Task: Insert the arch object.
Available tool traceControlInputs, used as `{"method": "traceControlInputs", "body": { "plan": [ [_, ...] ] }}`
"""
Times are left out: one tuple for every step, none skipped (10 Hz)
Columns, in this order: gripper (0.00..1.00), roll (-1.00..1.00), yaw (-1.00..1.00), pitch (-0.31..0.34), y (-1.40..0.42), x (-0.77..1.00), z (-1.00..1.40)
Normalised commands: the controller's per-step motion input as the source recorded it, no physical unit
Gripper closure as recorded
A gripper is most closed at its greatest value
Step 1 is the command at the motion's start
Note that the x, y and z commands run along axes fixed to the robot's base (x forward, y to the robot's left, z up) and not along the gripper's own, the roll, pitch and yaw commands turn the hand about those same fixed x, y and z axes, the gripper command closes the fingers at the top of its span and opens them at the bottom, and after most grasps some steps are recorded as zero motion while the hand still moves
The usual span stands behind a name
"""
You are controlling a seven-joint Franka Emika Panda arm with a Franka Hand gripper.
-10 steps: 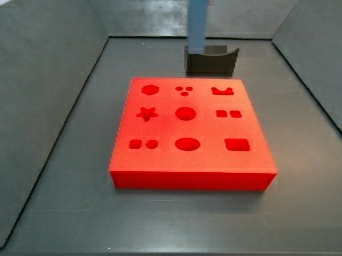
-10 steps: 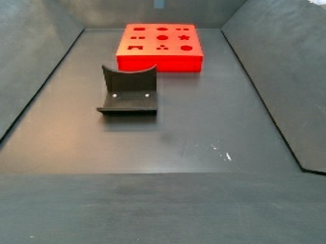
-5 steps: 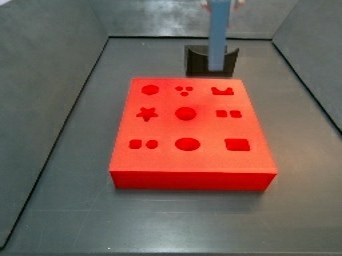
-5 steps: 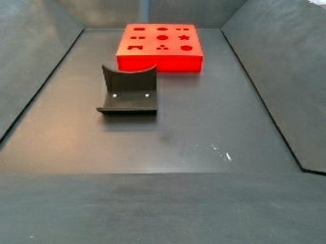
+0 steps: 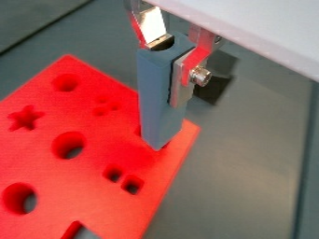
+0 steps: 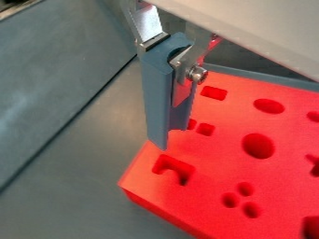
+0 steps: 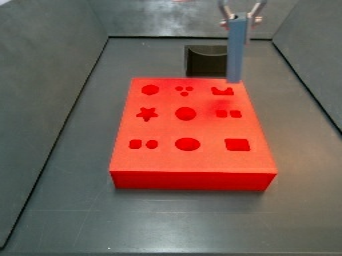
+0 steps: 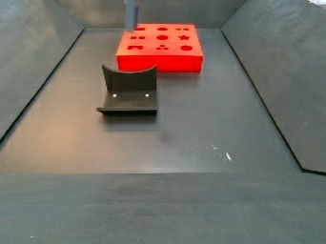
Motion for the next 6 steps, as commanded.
{"method": "traceControlInputs", "body": {
  "plan": [
    [1.00, -0.09, -0.81, -0.049, 0.15, 0.33, 0.00],
    [1.00, 0.00, -0.87, 0.000, 0.15, 0.26, -0.06],
    [1.00, 0.00, -0.91, 0.021, 0.10, 0.07, -0.13],
    [1.00, 0.00, -0.88, 0.174, 0.07, 0.00, -0.14],
    [1.00, 0.00, -0.84, 0.291, 0.04, -0.05, -0.09],
    [1.00, 0.00, -0.81, 0.331, 0.02, -0.06, -0.04]
  ]
}}
